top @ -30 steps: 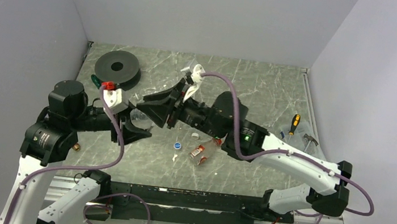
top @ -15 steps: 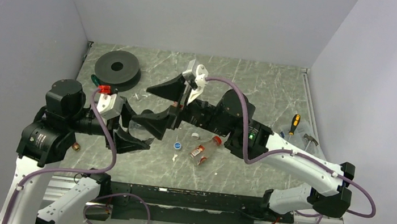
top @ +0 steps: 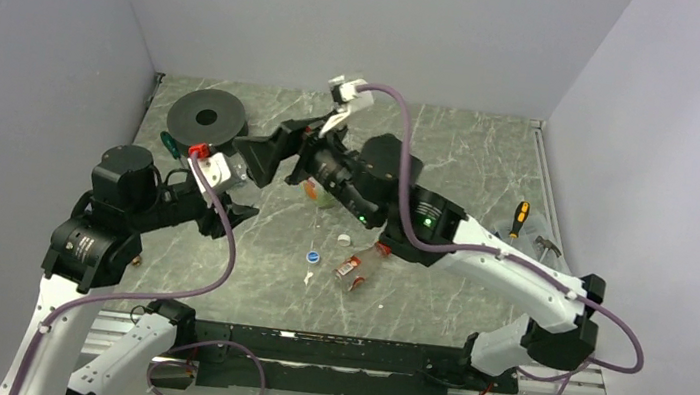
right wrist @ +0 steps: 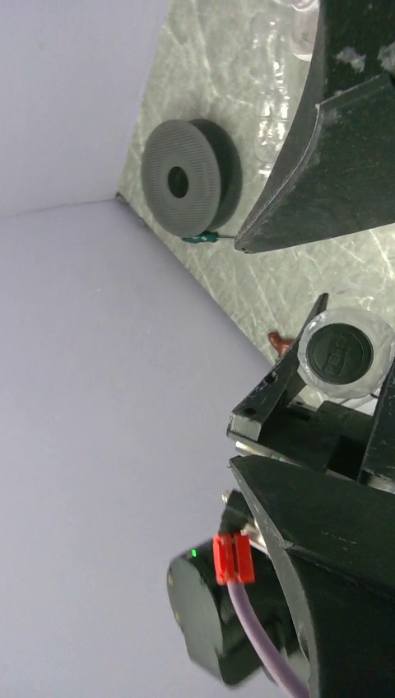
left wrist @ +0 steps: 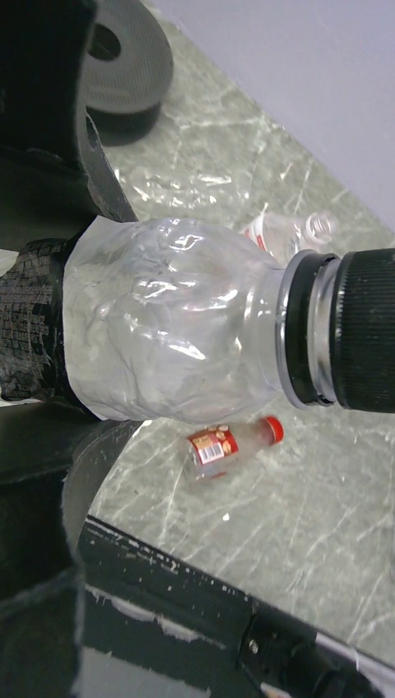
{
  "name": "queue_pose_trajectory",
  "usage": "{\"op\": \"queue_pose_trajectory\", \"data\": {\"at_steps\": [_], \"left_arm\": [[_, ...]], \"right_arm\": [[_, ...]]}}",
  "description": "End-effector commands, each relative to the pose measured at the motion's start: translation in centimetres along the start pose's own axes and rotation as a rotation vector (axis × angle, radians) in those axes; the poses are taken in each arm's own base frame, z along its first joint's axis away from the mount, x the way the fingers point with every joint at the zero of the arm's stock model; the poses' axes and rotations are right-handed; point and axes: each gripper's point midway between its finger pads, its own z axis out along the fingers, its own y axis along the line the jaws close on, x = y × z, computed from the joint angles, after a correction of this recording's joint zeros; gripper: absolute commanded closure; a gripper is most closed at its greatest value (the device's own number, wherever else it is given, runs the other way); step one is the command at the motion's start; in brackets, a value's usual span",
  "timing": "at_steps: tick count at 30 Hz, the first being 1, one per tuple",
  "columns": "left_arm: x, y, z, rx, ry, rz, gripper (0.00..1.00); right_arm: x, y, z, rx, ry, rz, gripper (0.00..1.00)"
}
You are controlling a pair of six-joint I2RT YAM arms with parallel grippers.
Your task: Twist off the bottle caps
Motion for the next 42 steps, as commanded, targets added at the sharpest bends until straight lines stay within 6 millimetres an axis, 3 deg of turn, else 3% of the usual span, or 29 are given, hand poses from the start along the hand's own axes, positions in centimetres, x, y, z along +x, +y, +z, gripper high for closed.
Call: {"op": "queue_pose_trajectory", "data": {"at_steps": [1, 13, 18, 21, 25, 27, 32, 35, 39, 41, 42], "left_arm": [[-0.9, 2.4, -0.3, -0.121, -0.015, 0.063, 0.76], [-0.7, 2.5, -0.6, -0.147, -0.022, 0.067, 0.76], [-0.9, 2.0, -0.5, -0.123, -0.033, 0.049, 0.77], [-1.4, 1.0, -0.5, -0.070, -0.055, 0.028, 0.77], [-2.9, -3.1, -0.8, 0.145, -0.114, -0.024, 0.76], [-4.0, -5.9, -1.5, 0.301, -0.151, -0.047, 0.75], [-6.4, -11.3, -4.4, 0.659, -0.218, -0.143, 0.71], [-7.0, -12.3, -5.4, 0.752, -0.221, -0.183, 0.70], [-6.8, -12.2, -5.2, 0.748, -0.216, -0.180, 0.71], [-6.5, -12.0, -5.0, 0.727, -0.212, -0.171, 0.71], [-6.4, -11.8, -4.7, 0.709, -0.210, -0.163, 0.71]], "right_arm": [[2.0, -1.1, 1.4, 0.092, 0.080, 0.020, 0.08], [3.4, -1.2, 2.1, 0.100, 0.094, 0.061, 0.60], [3.1, -1.0, 1.6, 0.075, 0.079, 0.065, 0.81], [2.0, -0.6, 1.0, 0.039, 0.044, 0.043, 0.88], [0.1, 0.9, -0.6, -0.074, 0.000, -0.017, 0.91], [-0.9, 2.9, -1.6, -0.197, -0.030, -0.063, 0.91], [-1.0, 8.8, -7.1, -0.635, -0.061, -0.191, 0.88], [-0.5, 10.0, -8.5, -0.740, -0.029, -0.233, 0.87], [0.5, 10.1, -8.6, -0.766, 0.028, -0.265, 0.87], [0.9, 9.9, -8.4, -0.759, 0.044, -0.270, 0.82], [1.0, 9.7, -8.3, -0.747, 0.047, -0.272, 0.73]]}}
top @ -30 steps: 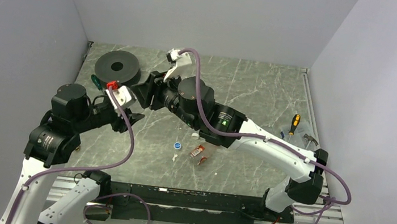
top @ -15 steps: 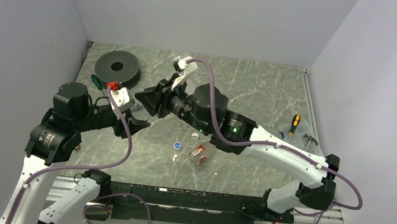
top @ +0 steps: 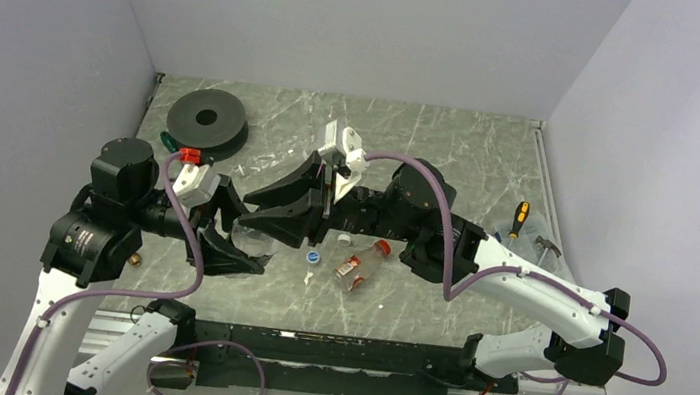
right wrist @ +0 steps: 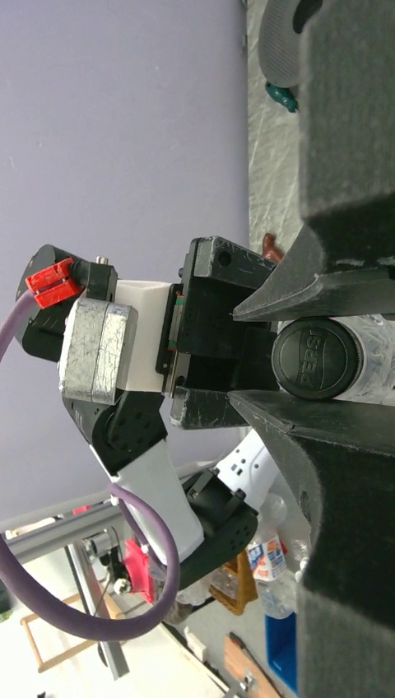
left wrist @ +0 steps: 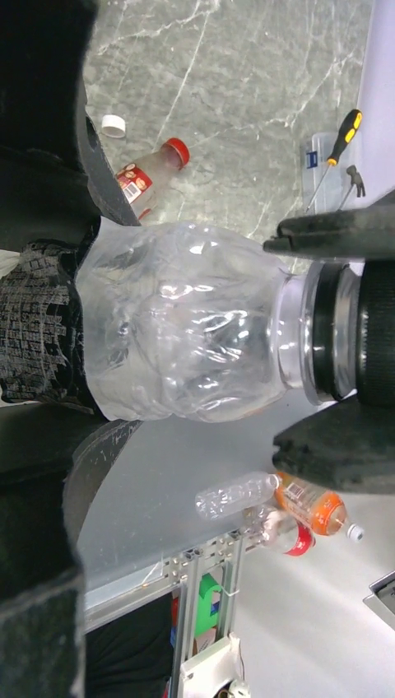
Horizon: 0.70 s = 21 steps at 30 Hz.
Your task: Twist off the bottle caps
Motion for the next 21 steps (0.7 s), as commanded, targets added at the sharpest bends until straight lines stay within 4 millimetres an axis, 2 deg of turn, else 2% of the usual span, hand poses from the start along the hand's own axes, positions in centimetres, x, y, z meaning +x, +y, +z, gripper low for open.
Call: {"op": "queue_pose_trajectory", "data": {"at_steps": [1, 2, 3, 4, 9, 11, 13, 15, 18, 20, 21], "left_arm": [[-0.9, -1.1, -0.2, 0.030, -0.009, 0.062, 0.72], [-0.7, -0.5, -0.3, -0.006, -0.003, 0.078, 0.73], [-0.6, 0.3, -0.4, -0.051, 0.006, 0.095, 0.73], [-0.4, 1.1, -0.5, -0.096, 0.014, 0.114, 0.74], [0.3, 5.4, -1.8, -0.341, 0.059, 0.206, 0.75], [0.4, 7.0, -2.5, -0.438, 0.070, 0.239, 0.75], [0.7, 8.7, -3.5, -0.534, 0.092, 0.266, 0.75], [1.1, 10.2, -4.5, -0.626, 0.122, 0.285, 0.75], [1.3, 11.7, -5.7, -0.720, 0.151, 0.302, 0.76], [1.6, 12.4, -6.2, -0.760, 0.164, 0.300, 0.77], [1.6, 12.7, -6.5, -0.781, 0.168, 0.303, 0.77]], "right_arm": [[-2.4, 0.7, -0.8, -0.036, -0.027, -0.076, 0.52], [-2.5, -0.3, -0.8, 0.028, -0.032, -0.065, 0.25], [-2.8, -1.4, -1.0, 0.096, -0.044, -0.054, 0.08], [-3.1, -2.5, -1.2, 0.165, -0.059, -0.041, 0.01], [-5.0, -6.4, -3.1, 0.433, -0.161, 0.041, 0.00], [-5.1, -7.7, -3.5, 0.521, -0.177, 0.096, 0.00], [-4.6, -9.4, -3.4, 0.625, -0.151, 0.157, 0.00], [-3.0, -10.7, -3.2, 0.710, -0.086, 0.202, 0.00], [-1.8, -11.8, -2.6, 0.760, -0.035, 0.218, 0.01], [-1.0, -12.1, -2.0, 0.768, -0.010, 0.228, 0.05], [-0.6, -12.2, -1.4, 0.760, 0.003, 0.239, 0.11]]}}
